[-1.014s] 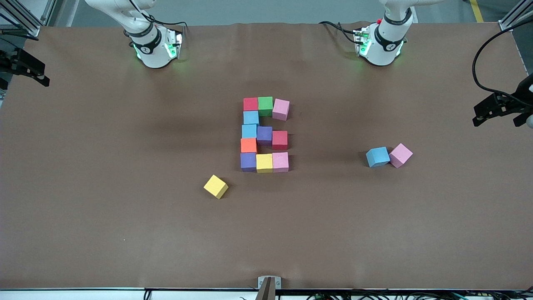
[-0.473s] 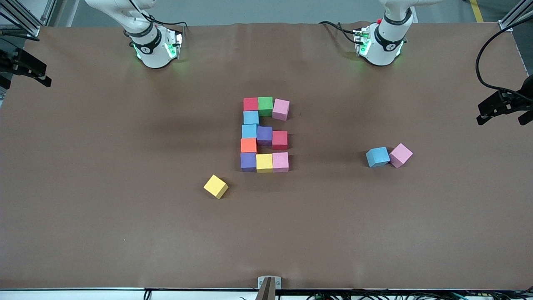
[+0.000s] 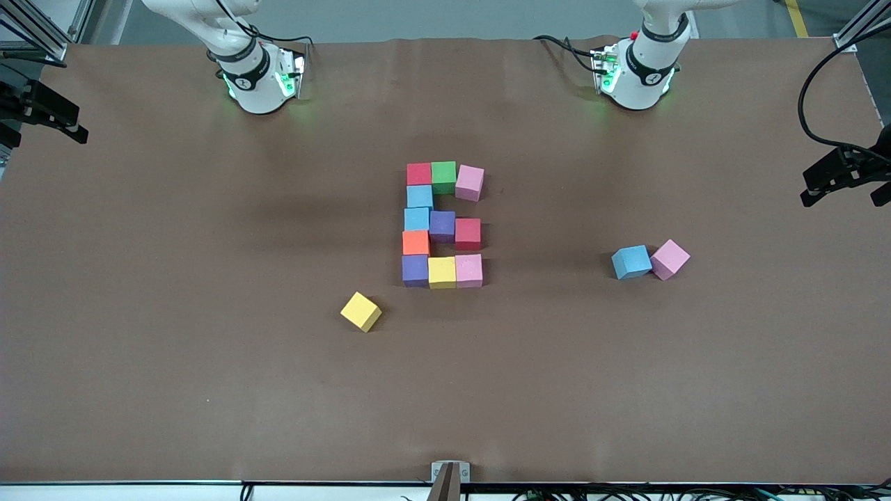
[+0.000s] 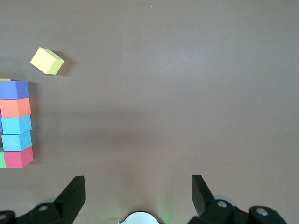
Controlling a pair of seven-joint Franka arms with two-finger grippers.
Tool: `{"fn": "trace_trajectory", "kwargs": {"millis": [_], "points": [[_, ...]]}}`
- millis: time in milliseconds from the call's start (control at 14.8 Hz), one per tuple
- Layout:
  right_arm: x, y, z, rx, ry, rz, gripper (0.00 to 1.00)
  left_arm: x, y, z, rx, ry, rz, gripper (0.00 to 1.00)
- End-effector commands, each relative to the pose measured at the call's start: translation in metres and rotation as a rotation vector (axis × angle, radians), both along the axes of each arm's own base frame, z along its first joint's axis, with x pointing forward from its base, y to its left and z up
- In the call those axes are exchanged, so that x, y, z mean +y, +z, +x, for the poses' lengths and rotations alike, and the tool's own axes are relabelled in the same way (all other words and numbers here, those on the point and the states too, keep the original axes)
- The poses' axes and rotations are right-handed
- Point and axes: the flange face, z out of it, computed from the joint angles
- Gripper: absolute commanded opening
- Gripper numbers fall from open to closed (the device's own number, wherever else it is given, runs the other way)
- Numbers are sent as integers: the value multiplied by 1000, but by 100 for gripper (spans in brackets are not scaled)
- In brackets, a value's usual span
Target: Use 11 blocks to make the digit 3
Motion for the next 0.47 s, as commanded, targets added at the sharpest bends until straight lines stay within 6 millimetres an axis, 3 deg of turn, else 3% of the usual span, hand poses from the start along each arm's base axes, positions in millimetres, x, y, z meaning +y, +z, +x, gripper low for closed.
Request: {"fn": "trace_trajectory", "kwargs": {"millis": [0,406], "points": [[-2,0,0,9,-2,1,100,-1,7,-5,2,24,-20,100],[0,0,1,9,1,-1,100,-1,7,-5,3,48,-22,100]]}}
